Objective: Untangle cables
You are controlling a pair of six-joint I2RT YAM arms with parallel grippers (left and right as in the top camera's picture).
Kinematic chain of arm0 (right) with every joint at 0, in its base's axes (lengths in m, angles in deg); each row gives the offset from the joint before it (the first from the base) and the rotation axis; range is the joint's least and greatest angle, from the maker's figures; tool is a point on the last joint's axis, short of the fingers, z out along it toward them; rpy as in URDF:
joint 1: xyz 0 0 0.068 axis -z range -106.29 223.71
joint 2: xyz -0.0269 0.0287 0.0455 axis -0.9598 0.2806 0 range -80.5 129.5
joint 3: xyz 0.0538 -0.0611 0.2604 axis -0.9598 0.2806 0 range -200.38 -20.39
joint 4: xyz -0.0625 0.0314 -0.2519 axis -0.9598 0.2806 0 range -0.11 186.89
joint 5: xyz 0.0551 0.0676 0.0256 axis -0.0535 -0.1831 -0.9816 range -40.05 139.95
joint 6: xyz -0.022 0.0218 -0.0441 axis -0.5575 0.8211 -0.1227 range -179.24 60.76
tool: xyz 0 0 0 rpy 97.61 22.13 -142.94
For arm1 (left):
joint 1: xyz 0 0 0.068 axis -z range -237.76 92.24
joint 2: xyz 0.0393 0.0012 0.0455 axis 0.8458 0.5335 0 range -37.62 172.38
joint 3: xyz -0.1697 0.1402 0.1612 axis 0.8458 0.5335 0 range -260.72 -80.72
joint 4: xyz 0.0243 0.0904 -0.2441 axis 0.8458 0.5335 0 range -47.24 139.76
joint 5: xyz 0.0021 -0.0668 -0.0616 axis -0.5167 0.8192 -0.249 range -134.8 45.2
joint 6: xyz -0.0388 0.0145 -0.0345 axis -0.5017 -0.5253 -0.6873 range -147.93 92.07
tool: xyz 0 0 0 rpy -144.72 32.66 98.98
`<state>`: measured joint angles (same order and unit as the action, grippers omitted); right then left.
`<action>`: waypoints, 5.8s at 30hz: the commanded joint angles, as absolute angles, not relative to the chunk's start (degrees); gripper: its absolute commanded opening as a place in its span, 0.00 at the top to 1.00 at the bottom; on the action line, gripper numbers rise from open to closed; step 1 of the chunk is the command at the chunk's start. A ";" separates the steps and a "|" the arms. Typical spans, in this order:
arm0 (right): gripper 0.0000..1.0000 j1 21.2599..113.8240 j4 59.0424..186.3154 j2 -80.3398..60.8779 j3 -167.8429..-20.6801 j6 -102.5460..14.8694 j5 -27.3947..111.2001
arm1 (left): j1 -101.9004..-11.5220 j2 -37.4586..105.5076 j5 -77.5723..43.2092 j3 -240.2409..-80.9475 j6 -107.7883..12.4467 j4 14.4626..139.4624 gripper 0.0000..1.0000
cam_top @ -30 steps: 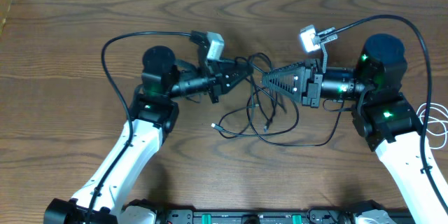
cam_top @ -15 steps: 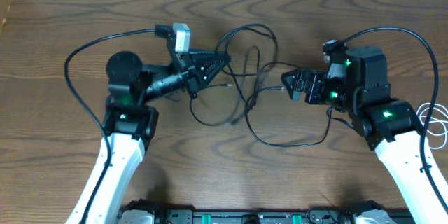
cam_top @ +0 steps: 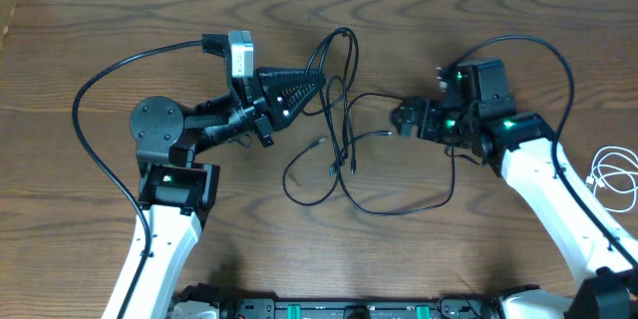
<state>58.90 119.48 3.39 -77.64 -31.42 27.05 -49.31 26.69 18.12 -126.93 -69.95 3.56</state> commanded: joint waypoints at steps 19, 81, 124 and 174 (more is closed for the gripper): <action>0.05 53.15 132.26 5.21 -77.51 -35.47 19.05 | -49.40 25.86 9.16 -126.85 -76.05 2.81 0.93; 0.01 36.38 129.16 -5.76 -77.25 -20.21 55.97 | -51.30 26.04 2.73 -126.85 -86.54 3.27 0.92; 0.18 47.27 78.19 26.85 -74.95 34.10 22.66 | -53.95 28.59 44.78 -126.85 -66.94 -7.33 0.92; 0.99 78.53 126.12 -30.62 -75.13 -31.88 19.29 | -75.96 41.93 42.12 -126.83 -68.49 -7.09 0.92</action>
<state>78.15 124.55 -31.60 -75.04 -25.92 12.41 -75.02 42.34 43.82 -126.87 -68.21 -6.59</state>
